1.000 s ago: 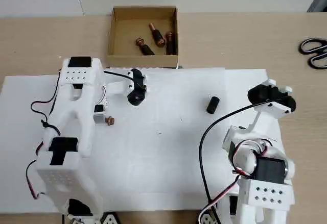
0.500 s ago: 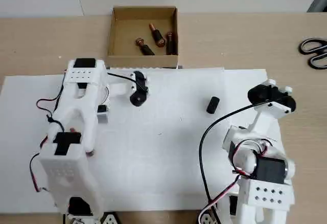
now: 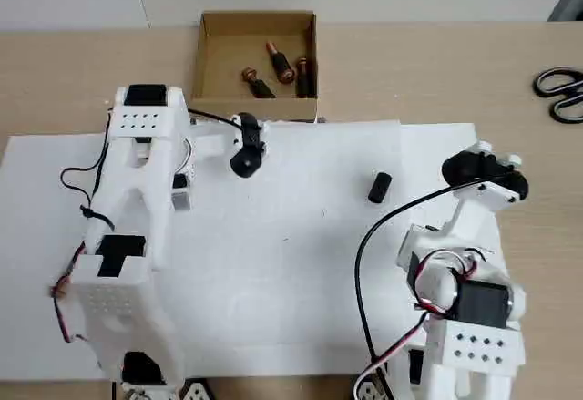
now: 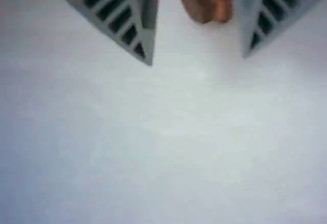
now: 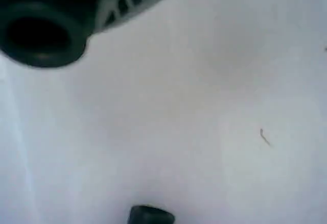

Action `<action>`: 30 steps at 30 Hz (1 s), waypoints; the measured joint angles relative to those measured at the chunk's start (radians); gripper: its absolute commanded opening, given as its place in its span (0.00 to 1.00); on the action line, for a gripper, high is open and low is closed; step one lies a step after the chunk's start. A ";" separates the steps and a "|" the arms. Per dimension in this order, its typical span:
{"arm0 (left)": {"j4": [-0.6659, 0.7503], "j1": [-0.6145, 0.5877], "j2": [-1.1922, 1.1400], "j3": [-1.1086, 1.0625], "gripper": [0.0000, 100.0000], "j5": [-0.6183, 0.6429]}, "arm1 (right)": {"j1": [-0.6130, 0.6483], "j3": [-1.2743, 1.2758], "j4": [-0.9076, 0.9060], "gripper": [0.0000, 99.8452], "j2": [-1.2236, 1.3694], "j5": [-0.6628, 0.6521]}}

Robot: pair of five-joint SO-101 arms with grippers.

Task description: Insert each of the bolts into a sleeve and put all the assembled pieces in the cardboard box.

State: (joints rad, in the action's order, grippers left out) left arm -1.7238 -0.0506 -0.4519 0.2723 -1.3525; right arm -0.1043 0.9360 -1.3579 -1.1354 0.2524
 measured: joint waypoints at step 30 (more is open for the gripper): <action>0.000 -0.077 0.000 0.061 0.08 0.000 | 0.000 -0.017 -0.020 0.00 0.000 0.000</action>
State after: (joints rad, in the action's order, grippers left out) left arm -1.7238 -0.1274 -0.4519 0.3337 -1.3525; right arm -0.1043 0.9191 -1.3779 -1.1354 0.2524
